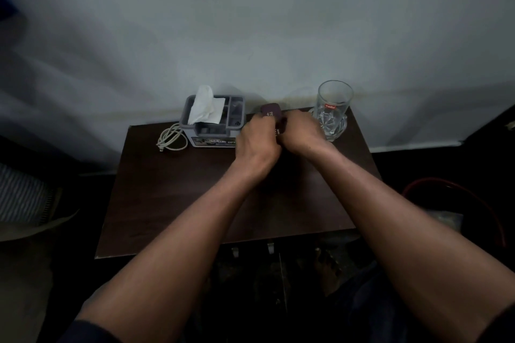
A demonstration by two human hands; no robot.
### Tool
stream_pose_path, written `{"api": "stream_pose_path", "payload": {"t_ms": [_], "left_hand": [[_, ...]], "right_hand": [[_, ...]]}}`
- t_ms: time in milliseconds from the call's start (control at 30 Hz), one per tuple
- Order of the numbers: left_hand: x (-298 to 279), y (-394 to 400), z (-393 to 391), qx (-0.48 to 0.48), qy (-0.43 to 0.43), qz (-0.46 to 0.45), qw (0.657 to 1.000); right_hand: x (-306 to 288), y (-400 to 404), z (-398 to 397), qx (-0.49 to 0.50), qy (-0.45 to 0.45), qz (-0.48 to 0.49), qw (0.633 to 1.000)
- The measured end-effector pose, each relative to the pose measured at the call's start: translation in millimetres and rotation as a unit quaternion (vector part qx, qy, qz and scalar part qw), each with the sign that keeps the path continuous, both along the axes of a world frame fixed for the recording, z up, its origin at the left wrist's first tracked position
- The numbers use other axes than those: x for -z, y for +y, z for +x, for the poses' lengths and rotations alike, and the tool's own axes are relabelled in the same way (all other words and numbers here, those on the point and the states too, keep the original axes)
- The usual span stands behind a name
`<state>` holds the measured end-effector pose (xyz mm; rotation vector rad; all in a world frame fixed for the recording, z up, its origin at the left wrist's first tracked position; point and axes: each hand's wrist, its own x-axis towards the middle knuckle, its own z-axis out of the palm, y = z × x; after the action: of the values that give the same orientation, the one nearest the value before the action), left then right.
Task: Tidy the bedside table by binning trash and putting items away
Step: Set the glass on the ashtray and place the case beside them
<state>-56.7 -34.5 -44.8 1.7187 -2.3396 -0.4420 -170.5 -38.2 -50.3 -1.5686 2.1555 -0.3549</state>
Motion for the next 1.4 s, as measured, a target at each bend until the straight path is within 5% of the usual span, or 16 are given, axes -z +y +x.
{"api": "stream_pose_path", "payload": {"t_ms": [133,300,533,900,1100,1400], "left_hand": [[-15,-9,24,-0.035,-0.117,-0.184,0.975],[-9,-20,59,-0.045,-0.184,-0.168,0.968],[-12,-13,58,0.007,-0.095,-0.139,0.986],[-26,-4,58,0.005,-0.096,-0.206,0.974],[-39,11,63,-0.009,0.025,-0.199,0.98],[-24,19,72,-0.043,0.155,-0.24,0.957]], "right_hand": [[-12,1,14,0.002,0.014,-0.075,0.997],[-19,-2,38,-0.03,-0.064,-0.055,0.996],[-19,-2,55,-0.047,-0.105,-0.066,0.991],[-24,-3,50,-0.067,-0.041,-0.08,0.994],[-43,16,57,-0.067,0.019,-0.107,0.992],[-18,34,71,-0.019,-0.007,-0.232,0.972]]}}
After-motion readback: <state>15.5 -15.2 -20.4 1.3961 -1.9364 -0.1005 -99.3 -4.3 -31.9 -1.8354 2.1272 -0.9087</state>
